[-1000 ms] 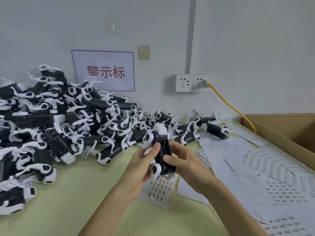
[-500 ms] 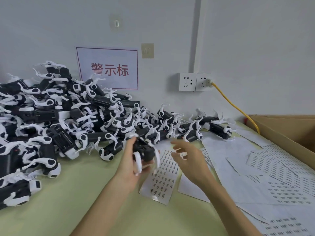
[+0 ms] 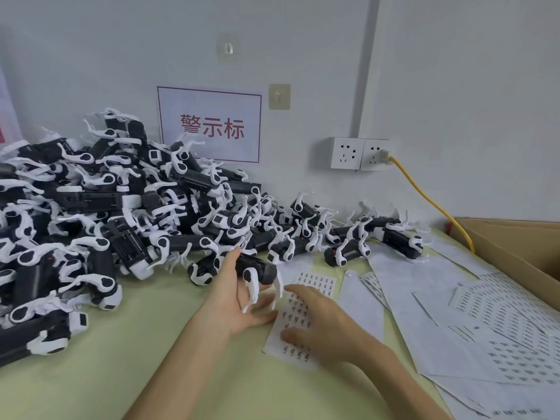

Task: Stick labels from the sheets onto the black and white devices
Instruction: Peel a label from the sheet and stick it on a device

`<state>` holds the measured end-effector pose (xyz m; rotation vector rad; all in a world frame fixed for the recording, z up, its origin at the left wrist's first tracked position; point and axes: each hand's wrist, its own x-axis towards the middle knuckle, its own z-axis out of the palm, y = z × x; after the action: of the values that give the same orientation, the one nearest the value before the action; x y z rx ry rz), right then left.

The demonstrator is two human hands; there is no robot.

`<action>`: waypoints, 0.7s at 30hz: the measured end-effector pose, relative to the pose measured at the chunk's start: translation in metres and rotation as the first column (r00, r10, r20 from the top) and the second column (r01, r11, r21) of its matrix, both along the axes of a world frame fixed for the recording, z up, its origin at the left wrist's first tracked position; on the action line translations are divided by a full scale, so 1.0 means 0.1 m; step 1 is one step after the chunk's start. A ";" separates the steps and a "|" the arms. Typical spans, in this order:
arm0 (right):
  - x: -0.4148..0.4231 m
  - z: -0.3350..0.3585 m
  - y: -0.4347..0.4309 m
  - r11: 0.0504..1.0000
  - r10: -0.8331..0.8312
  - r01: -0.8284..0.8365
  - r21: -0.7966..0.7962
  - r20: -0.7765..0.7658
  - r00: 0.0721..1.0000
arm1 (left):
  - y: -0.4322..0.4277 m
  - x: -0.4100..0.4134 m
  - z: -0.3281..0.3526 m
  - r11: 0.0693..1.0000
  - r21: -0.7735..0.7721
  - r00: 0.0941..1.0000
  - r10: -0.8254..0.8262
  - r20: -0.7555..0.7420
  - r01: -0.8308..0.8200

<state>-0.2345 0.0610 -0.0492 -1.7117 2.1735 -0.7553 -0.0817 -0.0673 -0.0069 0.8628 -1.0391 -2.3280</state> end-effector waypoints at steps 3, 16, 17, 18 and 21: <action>-0.02 0.04 0.00 0.998 -0.033 0.035 -0.051 0.034 0.999 | 0.02 -0.02 -0.01 0.999 0.007 0.998 0.047 0.028 -0.047; -0.01 0.16 0.01 0.933 -0.117 0.150 -0.327 0.118 0.986 | 0.08 -0.03 0.00 1.000 0.015 0.998 0.009 -0.055 -0.008; -0.01 0.17 0.01 0.928 -0.126 0.152 -0.340 0.096 0.987 | 0.07 -0.04 -0.01 1.000 0.020 0.997 0.025 -0.067 -0.024; -0.02 0.17 0.02 0.924 -0.132 0.151 -0.352 0.080 0.988 | 0.06 -0.05 -0.02 0.999 0.029 0.996 0.036 -0.082 -0.034; 0.01 0.19 0.05 0.908 -0.137 0.150 -0.392 0.061 0.989 | 0.03 -0.07 -0.03 0.999 0.036 0.991 0.045 -0.128 -0.041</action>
<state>-0.2338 0.0661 -0.0304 -1.7072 2.2582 -1.3324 -0.0887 -0.0639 -0.0103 0.7296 -0.9220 -2.3369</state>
